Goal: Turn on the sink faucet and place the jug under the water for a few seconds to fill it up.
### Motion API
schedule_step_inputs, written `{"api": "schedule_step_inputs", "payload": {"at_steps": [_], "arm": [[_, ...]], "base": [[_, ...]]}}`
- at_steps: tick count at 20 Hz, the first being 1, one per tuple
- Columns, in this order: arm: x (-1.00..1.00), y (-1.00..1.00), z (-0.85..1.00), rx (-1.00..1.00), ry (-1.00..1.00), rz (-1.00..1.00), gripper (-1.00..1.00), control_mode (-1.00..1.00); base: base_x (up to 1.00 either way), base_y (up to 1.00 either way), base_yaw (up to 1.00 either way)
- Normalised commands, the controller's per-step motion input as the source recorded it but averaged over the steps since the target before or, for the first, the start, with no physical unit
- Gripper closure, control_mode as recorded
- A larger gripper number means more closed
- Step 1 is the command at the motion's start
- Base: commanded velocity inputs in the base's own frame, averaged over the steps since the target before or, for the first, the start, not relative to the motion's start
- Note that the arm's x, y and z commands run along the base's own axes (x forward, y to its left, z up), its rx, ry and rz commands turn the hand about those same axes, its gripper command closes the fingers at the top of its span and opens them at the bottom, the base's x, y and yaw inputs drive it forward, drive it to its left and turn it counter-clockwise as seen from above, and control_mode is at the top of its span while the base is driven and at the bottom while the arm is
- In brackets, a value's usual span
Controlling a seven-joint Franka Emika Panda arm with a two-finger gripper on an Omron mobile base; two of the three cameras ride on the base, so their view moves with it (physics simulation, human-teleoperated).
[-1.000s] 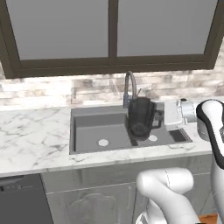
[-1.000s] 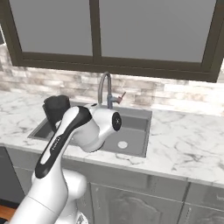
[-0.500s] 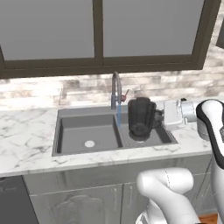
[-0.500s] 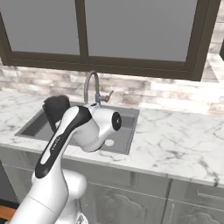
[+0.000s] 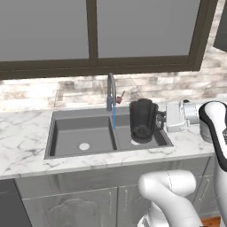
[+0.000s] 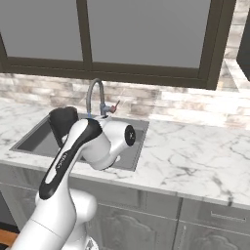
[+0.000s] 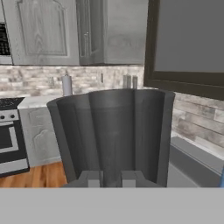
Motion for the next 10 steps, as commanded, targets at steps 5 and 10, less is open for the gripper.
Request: {"api": "schedule_step_inputs", "payload": {"at_steps": [5,10], "arm": [[0.0,-0.11,0.0,0.0,0.0,0.0,1.0,-1.0],[0.0,-0.12,0.0,0.0,-0.01,0.0,1.0,-1.0]], "base": [[0.0,-0.07,0.0],[0.0,0.0,0.0]]}}
